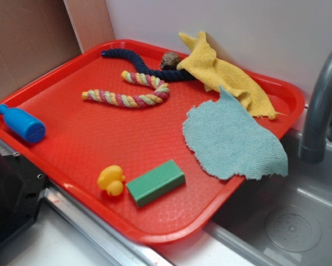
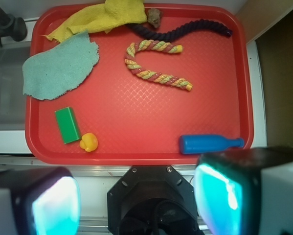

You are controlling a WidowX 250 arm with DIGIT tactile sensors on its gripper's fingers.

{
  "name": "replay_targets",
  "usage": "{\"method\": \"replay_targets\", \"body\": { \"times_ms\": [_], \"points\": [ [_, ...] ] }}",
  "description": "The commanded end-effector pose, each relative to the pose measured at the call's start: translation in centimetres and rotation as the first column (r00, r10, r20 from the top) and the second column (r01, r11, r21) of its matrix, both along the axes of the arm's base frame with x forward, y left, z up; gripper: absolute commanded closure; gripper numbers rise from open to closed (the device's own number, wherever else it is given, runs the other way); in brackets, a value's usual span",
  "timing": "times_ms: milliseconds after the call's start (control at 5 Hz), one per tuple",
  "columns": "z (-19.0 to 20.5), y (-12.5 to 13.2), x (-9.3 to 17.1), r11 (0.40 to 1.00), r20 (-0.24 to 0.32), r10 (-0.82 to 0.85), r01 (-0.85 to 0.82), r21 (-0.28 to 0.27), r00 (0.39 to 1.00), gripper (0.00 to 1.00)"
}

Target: Grab the blue bottle.

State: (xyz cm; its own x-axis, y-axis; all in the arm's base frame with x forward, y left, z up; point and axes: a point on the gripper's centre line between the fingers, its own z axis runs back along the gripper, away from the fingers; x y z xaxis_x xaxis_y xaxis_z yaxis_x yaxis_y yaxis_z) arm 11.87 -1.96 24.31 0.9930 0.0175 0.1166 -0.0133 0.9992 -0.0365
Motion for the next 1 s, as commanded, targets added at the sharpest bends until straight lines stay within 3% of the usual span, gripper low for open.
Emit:
{"method": "replay_targets", "body": {
  "times_ms": [0, 200, 400, 600, 800],
  "points": [
    [0.0, 0.0, 0.0, 1.000, 0.000, 0.000, 0.000, 0.000, 1.000, 0.00],
    [-2.7, 5.0, -1.5, 0.967, 0.028, 0.247, -0.249, 0.056, 0.969, 0.00],
    [-4.3, 7.9, -2.0, 0.868, 0.078, 0.476, -0.482, 0.121, 0.876, 0.00],
    [-7.3, 8.6, -2.4, 0.726, 0.024, 0.681, -0.679, 0.107, 0.732, 0.00],
    [-10.2, 8.0, -2.2, 0.538, 0.062, 0.841, -0.843, 0.026, 0.538, 0.00]
  ]
}}
